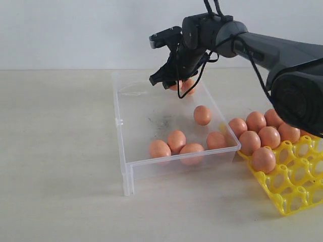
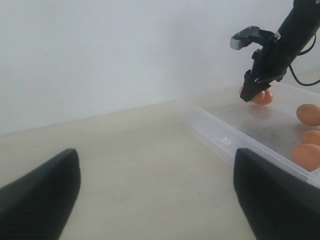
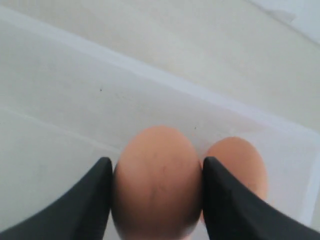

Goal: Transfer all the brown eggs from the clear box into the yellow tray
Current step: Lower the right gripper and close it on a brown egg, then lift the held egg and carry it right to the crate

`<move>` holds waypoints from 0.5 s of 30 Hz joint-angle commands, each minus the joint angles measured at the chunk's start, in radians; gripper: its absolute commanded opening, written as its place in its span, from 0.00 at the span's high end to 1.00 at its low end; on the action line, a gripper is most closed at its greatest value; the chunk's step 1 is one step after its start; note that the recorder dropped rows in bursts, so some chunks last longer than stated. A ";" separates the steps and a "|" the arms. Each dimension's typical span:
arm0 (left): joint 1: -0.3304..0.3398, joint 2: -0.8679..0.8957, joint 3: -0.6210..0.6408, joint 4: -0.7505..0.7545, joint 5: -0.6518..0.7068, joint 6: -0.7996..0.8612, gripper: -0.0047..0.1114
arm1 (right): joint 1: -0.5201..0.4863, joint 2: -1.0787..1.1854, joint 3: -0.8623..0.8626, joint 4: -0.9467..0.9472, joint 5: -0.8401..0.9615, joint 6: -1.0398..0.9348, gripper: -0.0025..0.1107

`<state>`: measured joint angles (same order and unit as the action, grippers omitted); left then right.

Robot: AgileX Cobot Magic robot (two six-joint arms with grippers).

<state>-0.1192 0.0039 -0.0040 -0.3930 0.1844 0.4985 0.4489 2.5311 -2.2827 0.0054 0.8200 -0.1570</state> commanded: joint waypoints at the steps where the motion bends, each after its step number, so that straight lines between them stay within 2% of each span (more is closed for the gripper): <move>1: -0.006 -0.004 0.004 -0.007 -0.007 -0.008 0.29 | -0.009 -0.098 0.090 0.048 -0.063 -0.113 0.98; 4: -0.006 -0.004 0.004 -0.007 -0.007 -0.008 0.29 | -0.009 -0.156 0.223 0.093 -0.142 -0.164 0.98; 8: -0.006 -0.004 0.004 -0.007 -0.007 -0.008 0.29 | -0.009 -0.252 0.456 0.100 -0.364 -0.209 0.98; 11: -0.006 -0.004 0.004 -0.007 -0.007 -0.008 0.29 | -0.009 -0.332 0.674 0.160 -0.670 -0.289 0.98; 15: -0.006 -0.004 0.004 -0.007 -0.007 -0.008 0.29 | -0.009 -0.435 1.010 0.166 -1.216 -0.269 0.98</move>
<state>-0.1192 0.0039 -0.0040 -0.3930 0.1844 0.4985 0.4482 2.1726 -1.4526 0.1581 -0.0272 -0.4286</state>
